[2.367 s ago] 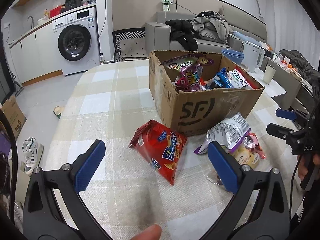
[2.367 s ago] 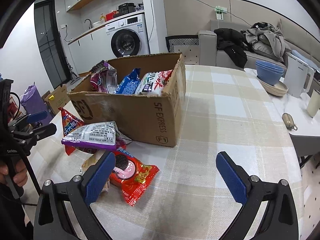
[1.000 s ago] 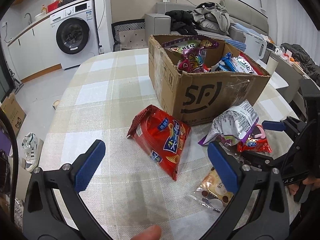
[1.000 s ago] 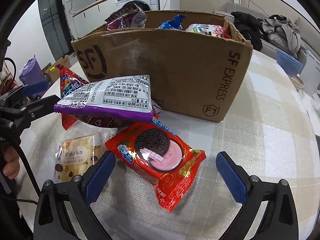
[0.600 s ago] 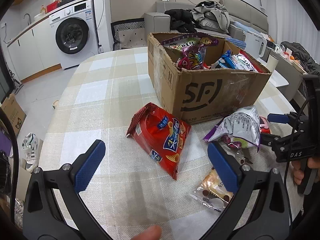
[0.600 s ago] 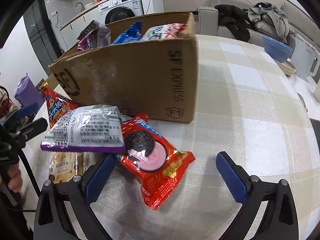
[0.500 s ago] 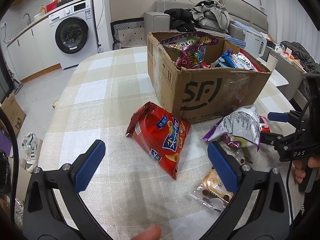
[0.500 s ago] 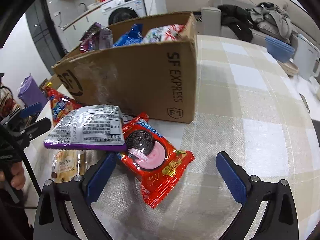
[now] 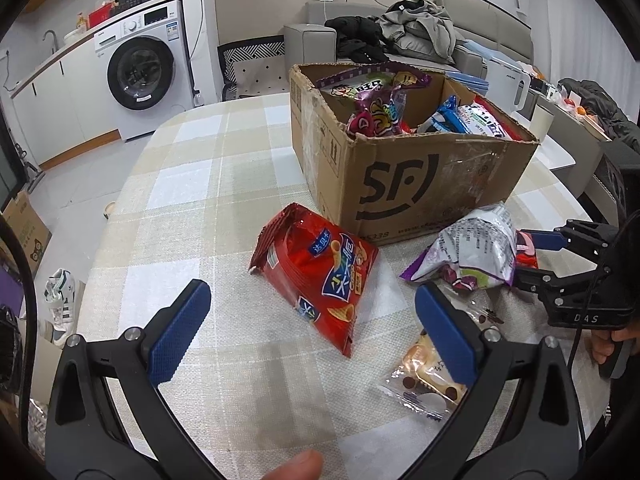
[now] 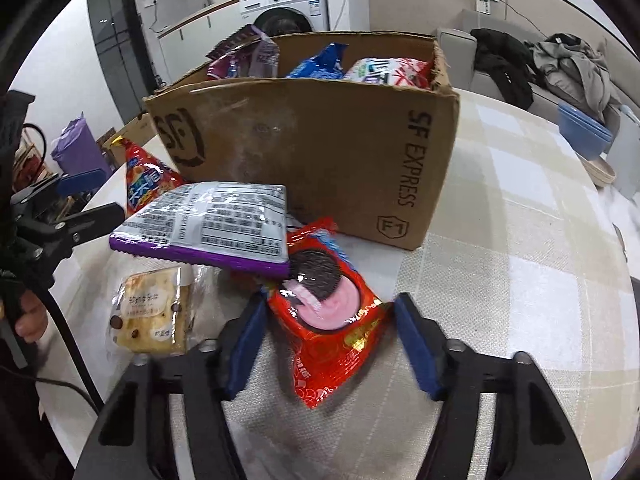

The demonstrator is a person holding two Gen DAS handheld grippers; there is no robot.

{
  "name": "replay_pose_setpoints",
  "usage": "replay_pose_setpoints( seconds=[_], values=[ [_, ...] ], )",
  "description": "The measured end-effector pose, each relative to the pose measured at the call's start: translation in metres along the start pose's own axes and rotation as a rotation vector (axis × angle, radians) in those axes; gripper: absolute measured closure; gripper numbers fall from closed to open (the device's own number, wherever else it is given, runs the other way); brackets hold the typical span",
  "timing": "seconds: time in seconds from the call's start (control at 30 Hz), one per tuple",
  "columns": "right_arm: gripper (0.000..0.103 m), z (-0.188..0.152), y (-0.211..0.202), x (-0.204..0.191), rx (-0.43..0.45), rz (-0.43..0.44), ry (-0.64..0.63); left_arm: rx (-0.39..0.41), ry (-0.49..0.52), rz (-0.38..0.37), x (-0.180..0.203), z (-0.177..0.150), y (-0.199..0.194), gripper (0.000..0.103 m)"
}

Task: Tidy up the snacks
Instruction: 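Grasp the red Oreo pack with the right gripper and lift it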

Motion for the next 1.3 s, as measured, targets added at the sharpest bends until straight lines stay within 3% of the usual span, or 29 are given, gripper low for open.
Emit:
replay_pose_setpoints(
  seconds=[0.23,0.7,1.1,1.3],
  values=[
    [0.055,-0.003,-0.006,0.003,0.002,0.017,-0.018,-0.003,-0.004,-0.001,-0.001,-0.001,0.000,0.001],
    [0.056,0.003,-0.056,0.004,0.137,0.058,0.006,-0.028,-0.040,0.003,-0.015,-0.004,0.011,0.001],
    [0.056,0.004,-0.072,0.015,0.193,0.040,0.029,-0.075,-0.238,-0.089,-0.042,-0.005,0.035,0.001],
    [0.056,0.005,-0.087,0.030,0.232,0.030,0.058,-0.091,-0.276,-0.125,-0.045,-0.006,0.047,0.002]
  ],
)
Point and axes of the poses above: each gripper's, at about its wrist camera, not at the fingertips, and y roughly the way its jaws point, x to its right, z to its top, the point moved 2 cm from there along y, roughly the way its jaws point, and after that the axes turned 2 degrees about x, right-handed, at the moved point
